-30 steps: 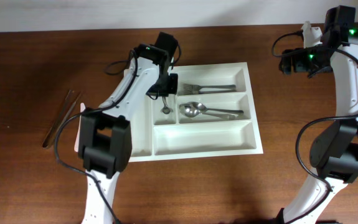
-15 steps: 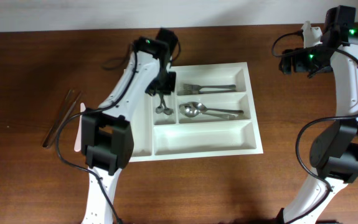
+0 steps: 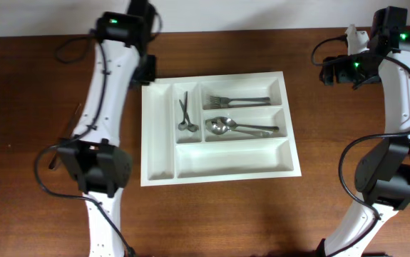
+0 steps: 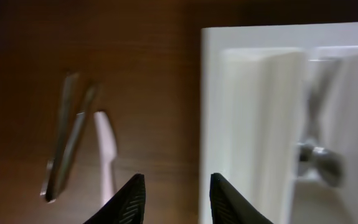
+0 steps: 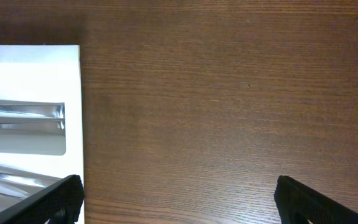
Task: Pack container
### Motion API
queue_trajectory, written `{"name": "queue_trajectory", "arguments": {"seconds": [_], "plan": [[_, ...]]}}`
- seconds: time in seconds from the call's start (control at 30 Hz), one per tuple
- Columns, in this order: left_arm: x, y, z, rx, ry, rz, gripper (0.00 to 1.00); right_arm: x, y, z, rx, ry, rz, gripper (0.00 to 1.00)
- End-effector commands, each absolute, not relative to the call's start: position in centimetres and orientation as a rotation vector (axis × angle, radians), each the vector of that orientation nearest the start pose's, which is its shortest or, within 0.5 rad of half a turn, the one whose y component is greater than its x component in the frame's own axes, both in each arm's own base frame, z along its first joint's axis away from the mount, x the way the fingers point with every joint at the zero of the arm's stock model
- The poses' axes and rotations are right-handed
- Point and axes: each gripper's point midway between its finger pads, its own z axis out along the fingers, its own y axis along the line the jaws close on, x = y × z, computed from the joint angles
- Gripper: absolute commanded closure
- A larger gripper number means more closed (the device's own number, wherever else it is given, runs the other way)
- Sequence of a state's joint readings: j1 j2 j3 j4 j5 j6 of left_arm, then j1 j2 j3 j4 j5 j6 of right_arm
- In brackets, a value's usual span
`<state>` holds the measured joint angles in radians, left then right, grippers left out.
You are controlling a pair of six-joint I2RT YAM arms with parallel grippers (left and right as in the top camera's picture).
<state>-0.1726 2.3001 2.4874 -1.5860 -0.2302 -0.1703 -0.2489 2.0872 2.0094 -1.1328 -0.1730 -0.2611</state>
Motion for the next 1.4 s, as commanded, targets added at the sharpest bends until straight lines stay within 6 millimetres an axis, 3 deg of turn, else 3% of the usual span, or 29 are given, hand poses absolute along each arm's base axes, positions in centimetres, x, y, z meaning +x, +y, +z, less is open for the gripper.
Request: {"name": "queue_trajectory", "arguments": {"seconds": [0.0,0.07,0.17,0.27,0.5,0.6,0.7,0.73,0.93,1.07,1.37], "plan": [[46.5,0.1,19.3,-0.024,2.901,0.35,0.63,47.9,-9.3,16.6,-0.043,2.727,0.086,0.01],[46.4,2.1,19.3,-0.043,2.912,0.363,0.61,47.9,-9.3,16.6,-0.043,2.727,0.086,0.01],[46.1,5.8,19.3,-0.142,2.919,0.377,0.48,47.9,-9.3,16.6,-0.043,2.727,0.086,0.01],[45.7,7.8,19.0,-0.118,2.945,0.326,0.45,47.9,-9.3,16.6,-0.043,2.727,0.086,0.01],[44.1,12.3,18.4,-0.232,2.984,0.288,0.45,47.9,-9.3,16.6,-0.043,2.727,0.085,0.01],[43.5,13.6,17.2,-0.228,3.02,0.287,0.49,47.9,-9.3,16.6,-0.043,2.727,0.086,0.01],[43.2,13.7,15.2,-0.164,3.068,0.247,0.56,47.9,-9.3,16.6,-0.043,2.727,0.086,0.01],[42.9,13.8,13.5,-0.161,3.098,0.238,0.58,47.9,-9.3,16.6,-0.043,2.727,0.086,0.01],[41.7,12.0,7.9,-0.018,3.192,0.084,0.65,47.9,-9.3,16.6,-0.043,2.727,0.086,0.01],[41.1,11.3,5.7,0.053,3.216,0.016,0.65,47.9,-9.3,16.6,-0.043,2.727,0.086,0.01],[40.4,9.7,3.3,0.141,3.225,-0.101,0.64,47.9,-9.3,16.6,-0.043,2.727,0.086,0.01]]}}
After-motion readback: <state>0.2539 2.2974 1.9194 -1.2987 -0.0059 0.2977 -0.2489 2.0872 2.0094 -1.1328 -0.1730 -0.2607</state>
